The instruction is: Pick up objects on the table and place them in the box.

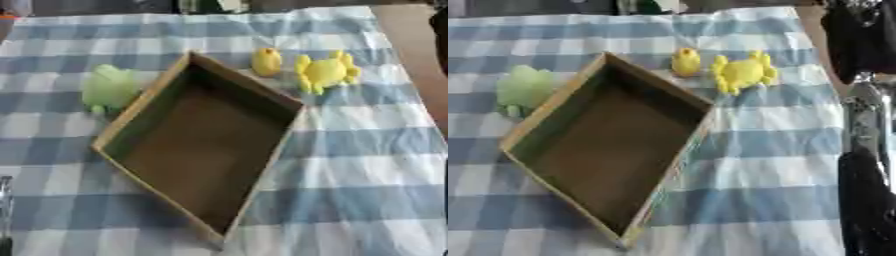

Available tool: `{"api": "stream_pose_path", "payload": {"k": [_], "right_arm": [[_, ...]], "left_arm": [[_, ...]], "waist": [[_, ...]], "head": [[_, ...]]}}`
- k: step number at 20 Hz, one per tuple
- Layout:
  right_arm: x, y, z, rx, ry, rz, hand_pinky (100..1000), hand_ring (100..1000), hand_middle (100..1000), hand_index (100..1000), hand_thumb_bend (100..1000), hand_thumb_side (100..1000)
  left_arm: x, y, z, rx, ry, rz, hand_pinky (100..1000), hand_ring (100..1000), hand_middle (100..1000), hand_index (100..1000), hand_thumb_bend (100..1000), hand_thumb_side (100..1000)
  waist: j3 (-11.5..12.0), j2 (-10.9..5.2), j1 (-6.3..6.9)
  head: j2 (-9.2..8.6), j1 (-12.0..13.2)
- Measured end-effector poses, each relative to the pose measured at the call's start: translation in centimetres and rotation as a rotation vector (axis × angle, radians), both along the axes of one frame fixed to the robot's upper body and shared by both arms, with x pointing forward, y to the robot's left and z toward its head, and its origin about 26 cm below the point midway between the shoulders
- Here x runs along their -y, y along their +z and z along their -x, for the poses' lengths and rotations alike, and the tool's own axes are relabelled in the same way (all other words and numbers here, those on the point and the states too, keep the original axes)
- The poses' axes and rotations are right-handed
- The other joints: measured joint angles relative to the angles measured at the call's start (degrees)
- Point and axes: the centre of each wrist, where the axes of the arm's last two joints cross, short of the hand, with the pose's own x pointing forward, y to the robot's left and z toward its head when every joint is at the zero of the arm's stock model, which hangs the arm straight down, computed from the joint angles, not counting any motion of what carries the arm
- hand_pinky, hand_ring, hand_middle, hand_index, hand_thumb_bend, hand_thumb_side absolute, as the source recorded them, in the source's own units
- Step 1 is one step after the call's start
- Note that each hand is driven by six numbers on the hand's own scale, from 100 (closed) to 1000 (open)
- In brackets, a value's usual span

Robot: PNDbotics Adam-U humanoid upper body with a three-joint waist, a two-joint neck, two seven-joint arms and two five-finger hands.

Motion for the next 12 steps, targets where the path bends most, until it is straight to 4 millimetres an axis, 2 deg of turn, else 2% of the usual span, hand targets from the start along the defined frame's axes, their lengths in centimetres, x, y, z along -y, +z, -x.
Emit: {"api": "stream_pose_path", "payload": {"k": [2,5,7,8,12], "right_arm": [[0.0,0.9,-0.2,0.034,-0.015,0.041,833,842,514,824,100,640],[0.2,2.1,-1.0,0.085,-0.056,0.146,838,860,540,835,188,736],[0.4,2.8,-1.8,0.119,-0.092,0.24,837,862,545,837,206,752],[0.5,3.0,-2.3,0.133,-0.108,0.283,833,867,562,837,270,788],[1.0,4.3,-4.2,0.21,-0.179,0.487,832,876,609,845,350,812]], "left_arm": [[0.0,0.0,0.0,-0.001,-0.001,0.0,474,544,563,789,100,706],[0.0,0.0,0.0,-0.002,-0.004,-0.003,474,543,563,789,100,704],[0.0,0.0,0.0,-0.001,-0.006,-0.004,474,543,563,789,100,703],[0.0,0.0,0.0,-0.001,-0.006,-0.004,474,543,563,789,100,703],[0.1,0.0,0.0,-0.005,-0.012,-0.007,474,543,563,789,100,702]], "waist": [[0.2,-0.06,-0.01],[0.3,-0.17,-0.02],[0.7,-0.19,0.0],[0.7,-0.21,0.01],[1.0,-0.33,0.05]], "head": [[0.0,-0.1],[0.01,-0.2],[0.02,-0.4],[0.03,-0.4],[0.07,-0.6]]}}
